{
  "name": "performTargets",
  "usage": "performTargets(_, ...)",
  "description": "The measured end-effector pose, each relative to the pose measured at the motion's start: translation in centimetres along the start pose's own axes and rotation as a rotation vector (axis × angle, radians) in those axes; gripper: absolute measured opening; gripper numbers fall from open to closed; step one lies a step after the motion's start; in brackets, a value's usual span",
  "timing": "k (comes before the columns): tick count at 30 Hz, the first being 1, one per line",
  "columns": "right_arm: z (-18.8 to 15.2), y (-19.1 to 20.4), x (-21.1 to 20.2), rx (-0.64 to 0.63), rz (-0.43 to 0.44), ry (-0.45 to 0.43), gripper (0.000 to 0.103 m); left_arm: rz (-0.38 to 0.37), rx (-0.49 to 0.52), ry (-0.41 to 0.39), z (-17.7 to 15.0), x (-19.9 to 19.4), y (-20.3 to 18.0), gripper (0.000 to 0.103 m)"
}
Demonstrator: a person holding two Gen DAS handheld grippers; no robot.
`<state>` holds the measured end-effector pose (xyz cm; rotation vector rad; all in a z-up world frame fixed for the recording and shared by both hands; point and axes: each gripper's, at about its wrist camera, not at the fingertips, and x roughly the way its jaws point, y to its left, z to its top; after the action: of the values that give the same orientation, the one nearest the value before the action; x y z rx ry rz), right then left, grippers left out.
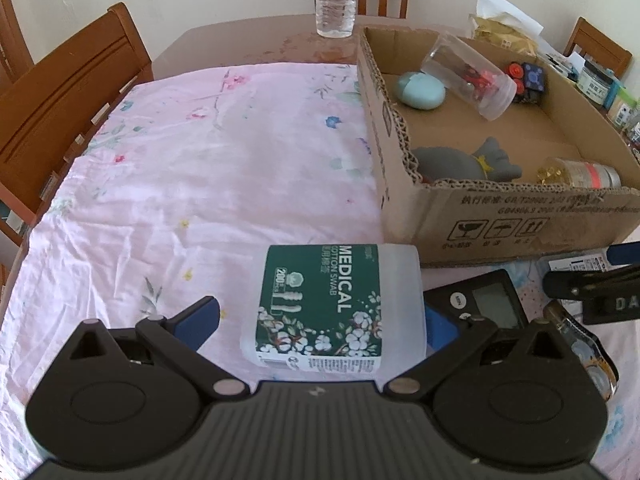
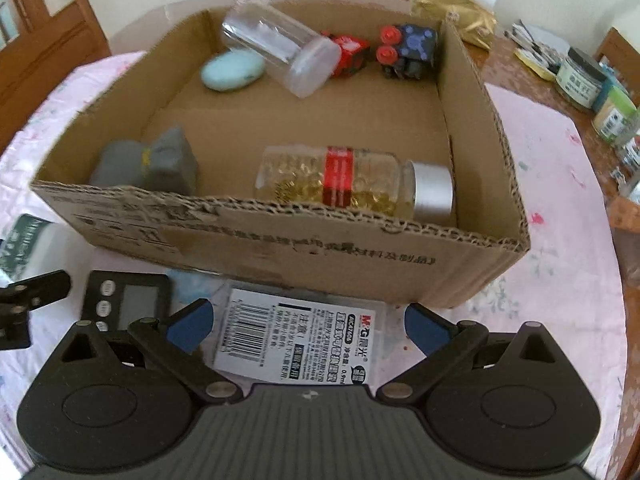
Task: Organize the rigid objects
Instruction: 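Grasp the white pen-refill card pack with the right gripper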
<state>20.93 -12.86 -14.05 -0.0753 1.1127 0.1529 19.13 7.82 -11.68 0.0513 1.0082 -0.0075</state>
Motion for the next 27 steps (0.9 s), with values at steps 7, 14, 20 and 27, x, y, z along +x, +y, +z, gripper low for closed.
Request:
performTargets(7, -1.0, -2.0, -0.2, 0.013, -0.054, 0.009, 0.103, -0.014, 0.016, 0.014, -0.2, 0.4, -0.6, 0.103)
performTargets(14, -3.1, -5.9, -1.3, 0.022, -0.057, -0.013, 0.103, -0.070, -0.030, 0.004, -0.4, 0.7, -0.7, 0.103)
performTargets(20, -3.8, -5.8, -1.4, 0.010, -0.055, -0.066, 0.103, -0.104, -0.060, -0.003, -0.5, 1.0, 0.5, 0.103)
performTargets(27, -3.7, -5.9, -1.5, 0.001, -0.050, -0.062, 0.103, -0.056, 0.001, -0.003, -1.2, 1.1, 1.7, 0.103)
